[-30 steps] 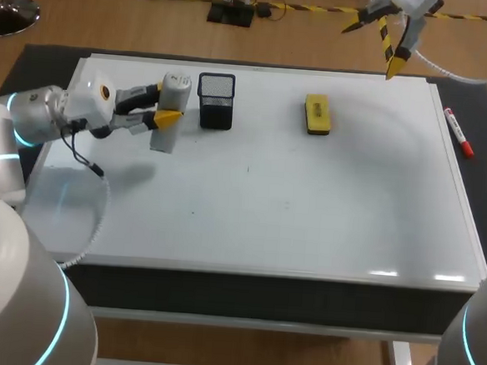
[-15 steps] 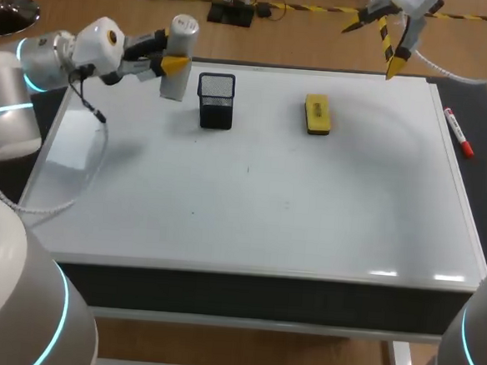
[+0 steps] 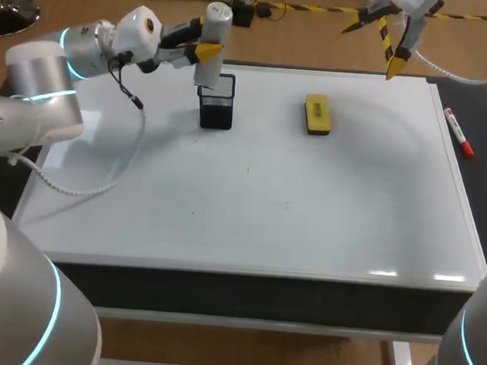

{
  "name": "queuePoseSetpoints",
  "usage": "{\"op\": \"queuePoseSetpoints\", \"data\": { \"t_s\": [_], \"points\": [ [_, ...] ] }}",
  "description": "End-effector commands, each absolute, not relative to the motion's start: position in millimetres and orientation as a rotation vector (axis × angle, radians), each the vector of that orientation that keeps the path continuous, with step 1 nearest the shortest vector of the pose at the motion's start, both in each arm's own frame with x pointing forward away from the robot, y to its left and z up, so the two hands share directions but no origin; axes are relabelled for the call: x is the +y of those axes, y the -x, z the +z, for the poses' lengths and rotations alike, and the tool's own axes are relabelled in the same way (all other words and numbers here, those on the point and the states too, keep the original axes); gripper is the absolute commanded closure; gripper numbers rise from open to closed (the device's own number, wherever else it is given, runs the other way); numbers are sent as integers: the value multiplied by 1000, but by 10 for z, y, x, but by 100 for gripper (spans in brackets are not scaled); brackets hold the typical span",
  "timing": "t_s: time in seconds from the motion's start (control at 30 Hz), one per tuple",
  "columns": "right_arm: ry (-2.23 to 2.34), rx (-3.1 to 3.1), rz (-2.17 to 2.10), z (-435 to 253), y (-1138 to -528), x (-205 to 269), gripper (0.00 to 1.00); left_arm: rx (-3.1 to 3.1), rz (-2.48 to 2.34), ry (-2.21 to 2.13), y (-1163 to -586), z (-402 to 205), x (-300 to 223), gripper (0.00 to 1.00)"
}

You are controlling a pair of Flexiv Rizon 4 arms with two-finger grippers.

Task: Pick up the inspection probe, press it on each red-marked spot on the whiteboard one by one, put down the probe, pick up the eraser, and wipe off all the red marks.

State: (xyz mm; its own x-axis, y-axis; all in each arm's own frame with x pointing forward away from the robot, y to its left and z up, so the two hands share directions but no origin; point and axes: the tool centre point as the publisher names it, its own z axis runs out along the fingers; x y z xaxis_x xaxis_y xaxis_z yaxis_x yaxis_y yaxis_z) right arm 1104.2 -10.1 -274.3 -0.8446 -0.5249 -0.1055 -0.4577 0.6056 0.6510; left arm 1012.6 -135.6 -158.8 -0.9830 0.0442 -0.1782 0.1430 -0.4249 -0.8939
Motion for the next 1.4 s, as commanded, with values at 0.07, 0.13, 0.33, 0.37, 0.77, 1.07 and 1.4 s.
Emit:
{"op": "queuePoseSetpoints", "data": {
  "t_s": [0.07, 0.13, 0.33, 0.37, 0.77, 1.07, 1.4],
  "points": [
    [-841, -2726, -1055, -2728, -11047, -107, 0, 1645, -2646, -385, -10193, -1654, -1483, 100],
    [-841, -2726, -1055, -2728, -11047, -107, 0, 1655, -2641, -379, -10190, -1678, -1498, 100],
    [-841, -2726, -1055, -2728, -11047, -107, 0, 1668, -2644, -349, -10239, -1751, -1509, 100],
    [-841, -2726, -1055, -2728, -11047, -107, 0, 1674, -2642, -343, -10248, -1756, -1518, 100],
    [-841, -2726, -1055, -2728, -11047, -107, 0, 1757, -2637, -283, -10386, -1941, -1588, 100],
    [-841, -2726, -1055, -2728, -11047, -107, 0, 1796, -2646, -247, -10449, -2112, -1635, 100],
    [-841, -2726, -1055, -2728, -11047, -107, 0, 1862, -2610, -266, -10557, -2287, -1703, 100]
  ]
}}
